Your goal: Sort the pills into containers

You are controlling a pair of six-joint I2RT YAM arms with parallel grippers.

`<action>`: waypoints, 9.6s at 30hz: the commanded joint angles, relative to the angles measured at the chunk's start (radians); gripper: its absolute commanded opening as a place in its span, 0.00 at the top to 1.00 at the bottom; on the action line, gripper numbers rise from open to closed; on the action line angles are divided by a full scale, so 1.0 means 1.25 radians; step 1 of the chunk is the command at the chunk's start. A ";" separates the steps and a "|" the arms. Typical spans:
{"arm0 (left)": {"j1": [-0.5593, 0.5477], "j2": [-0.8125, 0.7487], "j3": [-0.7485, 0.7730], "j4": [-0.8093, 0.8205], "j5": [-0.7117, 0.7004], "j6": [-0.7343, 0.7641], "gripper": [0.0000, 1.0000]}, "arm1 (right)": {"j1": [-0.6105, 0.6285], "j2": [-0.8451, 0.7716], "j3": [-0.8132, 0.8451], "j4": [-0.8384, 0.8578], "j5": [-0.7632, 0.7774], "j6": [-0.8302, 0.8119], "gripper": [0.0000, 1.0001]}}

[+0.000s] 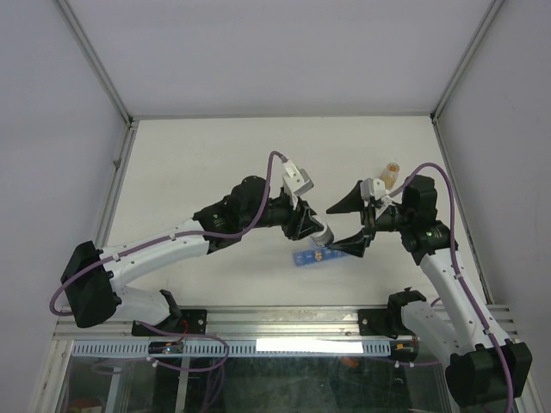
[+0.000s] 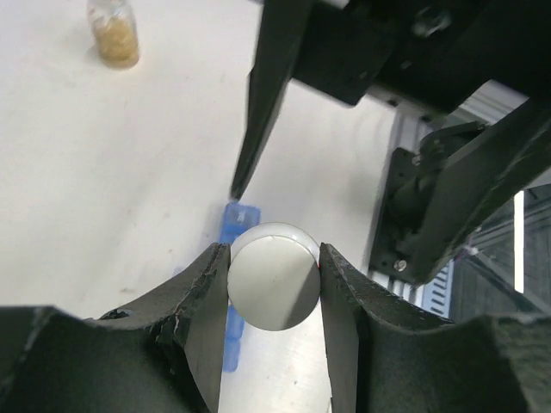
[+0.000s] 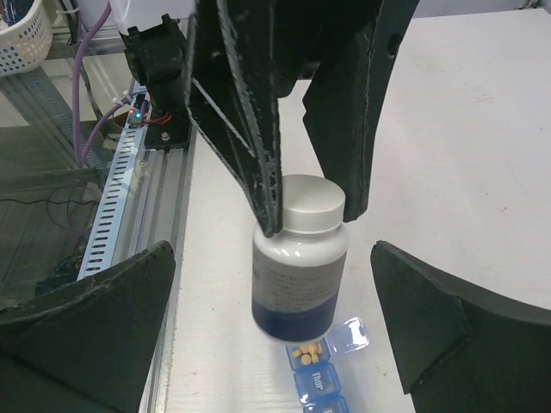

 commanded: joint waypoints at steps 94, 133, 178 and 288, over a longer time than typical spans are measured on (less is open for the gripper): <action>-0.077 0.348 -0.546 1.007 -0.157 0.374 0.03 | -0.045 0.345 0.070 0.057 0.397 0.180 0.28; -0.084 0.465 -0.490 1.053 -0.121 0.297 0.22 | 0.023 0.531 0.132 -0.029 0.473 0.118 0.37; -0.084 0.486 -0.466 1.029 -0.109 0.282 0.44 | 0.075 0.636 0.171 -0.083 0.489 0.079 0.75; -0.083 0.062 -0.470 0.558 -0.165 -0.052 0.92 | 0.181 0.356 -0.048 -0.203 0.534 -0.705 0.25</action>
